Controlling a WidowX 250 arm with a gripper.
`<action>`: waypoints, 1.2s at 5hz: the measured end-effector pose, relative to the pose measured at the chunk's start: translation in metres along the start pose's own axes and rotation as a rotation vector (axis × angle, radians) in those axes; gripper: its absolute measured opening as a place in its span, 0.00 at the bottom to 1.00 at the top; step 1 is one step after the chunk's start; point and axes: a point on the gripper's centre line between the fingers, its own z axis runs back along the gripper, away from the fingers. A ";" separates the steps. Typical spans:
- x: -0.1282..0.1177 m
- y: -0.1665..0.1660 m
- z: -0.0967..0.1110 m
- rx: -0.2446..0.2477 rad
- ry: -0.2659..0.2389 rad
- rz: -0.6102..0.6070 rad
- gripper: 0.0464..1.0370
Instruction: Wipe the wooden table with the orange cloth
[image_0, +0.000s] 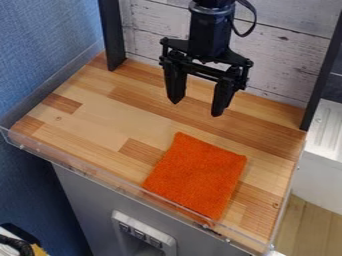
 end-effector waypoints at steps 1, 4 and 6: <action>-0.005 0.000 -0.006 0.003 0.018 0.089 0.95; -0.020 -0.002 -0.005 -0.026 -0.070 0.521 0.95; -0.038 -0.017 -0.008 -0.047 -0.113 0.742 0.91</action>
